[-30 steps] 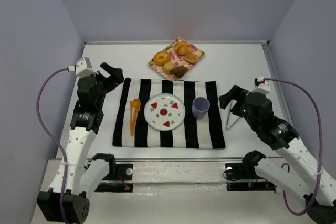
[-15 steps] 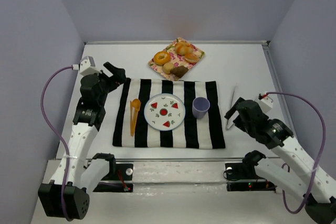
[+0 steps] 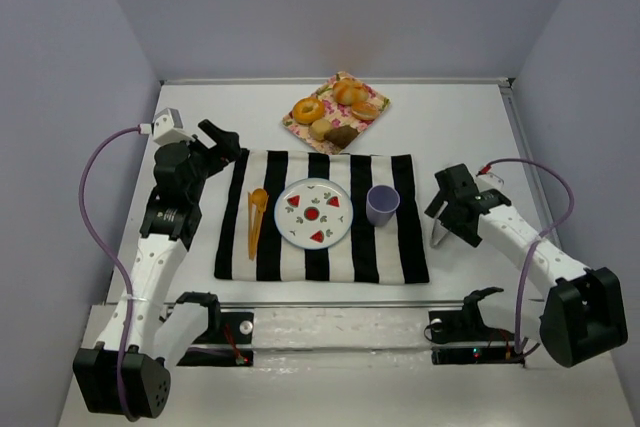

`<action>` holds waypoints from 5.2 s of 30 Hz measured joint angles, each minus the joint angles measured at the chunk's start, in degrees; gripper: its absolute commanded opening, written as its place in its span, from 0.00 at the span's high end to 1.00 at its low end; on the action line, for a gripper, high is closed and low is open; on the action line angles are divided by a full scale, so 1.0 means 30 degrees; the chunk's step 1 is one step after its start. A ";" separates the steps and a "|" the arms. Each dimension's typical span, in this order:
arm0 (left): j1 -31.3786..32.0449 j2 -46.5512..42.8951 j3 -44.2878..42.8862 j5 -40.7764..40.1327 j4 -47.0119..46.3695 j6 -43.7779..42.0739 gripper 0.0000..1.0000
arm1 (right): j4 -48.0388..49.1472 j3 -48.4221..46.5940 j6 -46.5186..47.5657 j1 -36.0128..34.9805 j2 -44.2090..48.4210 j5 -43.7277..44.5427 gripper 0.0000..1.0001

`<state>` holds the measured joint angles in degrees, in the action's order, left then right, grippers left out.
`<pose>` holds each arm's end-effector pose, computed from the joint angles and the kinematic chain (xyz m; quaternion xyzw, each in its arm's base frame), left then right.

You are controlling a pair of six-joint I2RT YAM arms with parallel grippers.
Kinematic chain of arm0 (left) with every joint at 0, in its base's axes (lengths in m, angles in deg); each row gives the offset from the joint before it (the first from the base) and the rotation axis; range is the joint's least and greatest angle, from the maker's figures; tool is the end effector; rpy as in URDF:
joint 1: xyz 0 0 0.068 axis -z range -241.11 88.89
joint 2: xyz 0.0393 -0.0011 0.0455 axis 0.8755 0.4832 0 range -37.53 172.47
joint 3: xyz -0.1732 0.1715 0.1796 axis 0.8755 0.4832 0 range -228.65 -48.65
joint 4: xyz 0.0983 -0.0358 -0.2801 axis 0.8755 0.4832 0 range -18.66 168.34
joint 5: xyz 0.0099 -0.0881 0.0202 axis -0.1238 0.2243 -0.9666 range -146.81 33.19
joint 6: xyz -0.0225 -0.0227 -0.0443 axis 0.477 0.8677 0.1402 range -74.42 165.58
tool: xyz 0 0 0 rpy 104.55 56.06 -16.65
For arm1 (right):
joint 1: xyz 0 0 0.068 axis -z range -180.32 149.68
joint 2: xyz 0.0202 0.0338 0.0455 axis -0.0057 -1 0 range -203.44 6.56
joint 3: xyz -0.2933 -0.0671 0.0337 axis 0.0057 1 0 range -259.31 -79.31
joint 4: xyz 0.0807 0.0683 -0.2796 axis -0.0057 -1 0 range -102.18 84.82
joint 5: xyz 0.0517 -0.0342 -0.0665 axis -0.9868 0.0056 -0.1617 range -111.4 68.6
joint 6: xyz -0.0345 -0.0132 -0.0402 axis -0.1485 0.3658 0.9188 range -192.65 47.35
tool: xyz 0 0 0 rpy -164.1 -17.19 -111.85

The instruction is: Place the bread

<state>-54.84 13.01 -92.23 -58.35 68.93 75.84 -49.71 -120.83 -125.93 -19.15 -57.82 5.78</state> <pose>0.2314 -0.0245 0.3574 -0.1615 0.7166 -0.2032 0.6473 0.2128 0.0548 0.2256 0.3262 0.8968 -0.0742 0.2897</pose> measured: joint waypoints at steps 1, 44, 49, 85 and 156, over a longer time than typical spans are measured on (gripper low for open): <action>0.0000 0.0000 0.0015 0.0000 -0.0029 0.0000 0.01 | 0.0372 0.0051 0.0393 0.0160 -0.0379 -0.0109 0.00; 0.0000 -0.0015 0.0277 -0.0503 -0.0248 -0.0313 0.03 | 0.5377 -0.1486 0.5581 0.3162 -0.2361 -0.2208 0.66; 0.0000 -0.0007 0.0277 -0.0423 -0.0255 -0.0306 0.04 | 0.5348 -0.3067 0.8619 0.3162 0.0401 -0.3861 0.66; 0.0000 0.0780 0.0277 -0.1202 -0.0146 -0.0379 0.08 | -0.4597 -2.2491 3.4869 0.2142 -1.3675 -1.8178 0.31; 0.0000 0.0525 0.0918 -0.1348 0.0240 -0.0401 0.03 | 0.2892 -0.7344 2.1048 -0.8131 -0.3082 -1.3471 0.40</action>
<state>-54.84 14.59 -89.47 -62.39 69.65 74.64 -41.03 -142.86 -62.79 -43.55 -67.07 -34.64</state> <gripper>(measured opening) 0.964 0.552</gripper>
